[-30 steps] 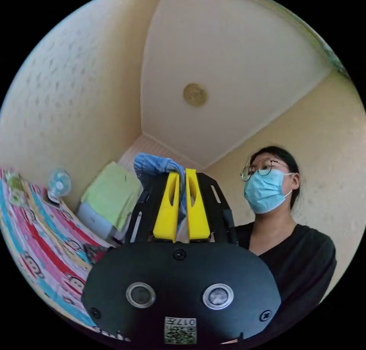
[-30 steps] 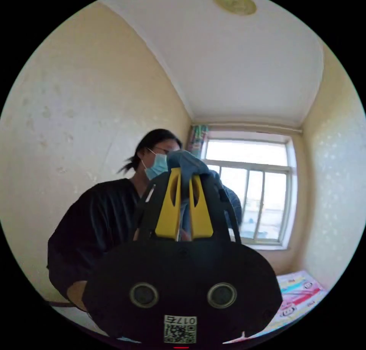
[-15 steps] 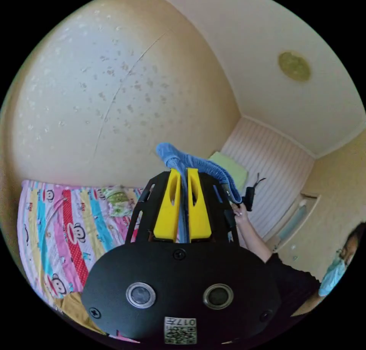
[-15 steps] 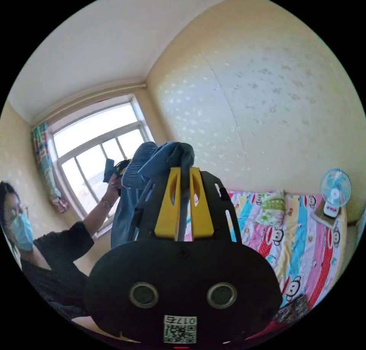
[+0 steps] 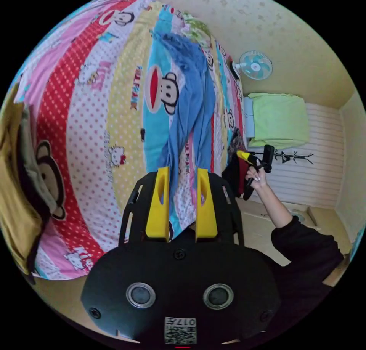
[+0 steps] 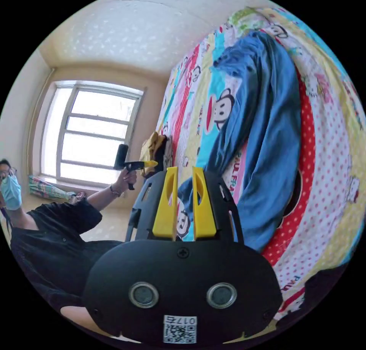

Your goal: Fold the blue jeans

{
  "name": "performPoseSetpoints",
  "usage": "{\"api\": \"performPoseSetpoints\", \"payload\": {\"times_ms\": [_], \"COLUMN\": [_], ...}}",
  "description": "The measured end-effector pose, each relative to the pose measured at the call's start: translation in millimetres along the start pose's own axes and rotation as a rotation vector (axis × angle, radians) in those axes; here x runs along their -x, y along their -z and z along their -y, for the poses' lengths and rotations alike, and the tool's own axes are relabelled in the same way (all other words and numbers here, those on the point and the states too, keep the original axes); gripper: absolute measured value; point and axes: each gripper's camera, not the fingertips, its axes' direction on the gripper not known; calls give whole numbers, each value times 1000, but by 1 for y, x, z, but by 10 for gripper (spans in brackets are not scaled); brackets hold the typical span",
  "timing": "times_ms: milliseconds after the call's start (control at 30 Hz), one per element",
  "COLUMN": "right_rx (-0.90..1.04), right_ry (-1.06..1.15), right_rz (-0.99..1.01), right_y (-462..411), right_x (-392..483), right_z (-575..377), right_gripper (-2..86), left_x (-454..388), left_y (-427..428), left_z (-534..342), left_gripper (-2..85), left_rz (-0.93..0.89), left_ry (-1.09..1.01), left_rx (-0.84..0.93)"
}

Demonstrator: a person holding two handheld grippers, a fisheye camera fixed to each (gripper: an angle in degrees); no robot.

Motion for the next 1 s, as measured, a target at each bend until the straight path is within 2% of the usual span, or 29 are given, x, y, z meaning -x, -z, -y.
{"api": "performPoseSetpoints", "payload": {"times_ms": [100, 233, 267, 300, 367, 400, 467, 500, 533, 567, 600, 633, 767, 833, 867, 900, 1000], "right_rx": [-58, -186, -197, -200, -201, -198, -192, -194, -204, -219, -227, -239, -225, -197, -175, -163, -119], "right_ry": [-117, -240, -263, -272, -288, -288, -259, -247, -227, -218, -218, -226, -255, -276, -281, -280, -262], "right_rz": [101, 227, 232, 229, 212, 208, 196, 192, 187, 193, 201, 216, 214, 214, 201, 190, 92], "right_y": [-25, -36, -38, -39, -39, -38, -35, -33, -31, -30, -30, -33, -61, -81, -94, -99, -121], "right_x": [-35, -64, -69, -70, -70, -68, -58, -54, -47, -41, -38, -34, -21, -18, -15, -12, 3], "right_z": [-69, -146, -162, -170, -194, -198, -210, -212, -216, -221, -224, -230, -251, -260, -264, -266, -270], "right_gripper": [65, 64, 64, 64, 66, 66, 69, 70, 72, 73, 74, 76, 87, 93, 98, 101, 117], "left_x": [-13, -4, 4, 19, 29, 33, 48, 63, 78, 86, 105, 129, 208, 274, 287, 304, 314], "left_y": [-61, -126, -136, -154, -149, -141, -116, -87, -51, -31, 14, 53, 103, 99, 98, 98, 111], "left_z": [-30, -38, -37, -36, -35, -33, -29, -32, -41, -48, -72, -102, -190, -244, -254, -267, -268], "left_gripper": [131, 148, 144, 138, 63, 38, 18, 12, 8, 6, 3, 0, -2, 0, 2, 7, 91], "left_rz": [68, 363, 377, 382, 531, 542, 346, 69, -249, -383, -592, -683, -609, -603, -598, -562, -376], "left_ry": [-63, -81, -71, -46, -8, -13, 5, 48, 63, 62, 74, 126, 298, 520, 553, 565, 474], "left_rx": [83, 167, 197, 257, 222, 245, 308, 296, 236, 182, 24, -109, -217, -256, -256, -232, -96]}}
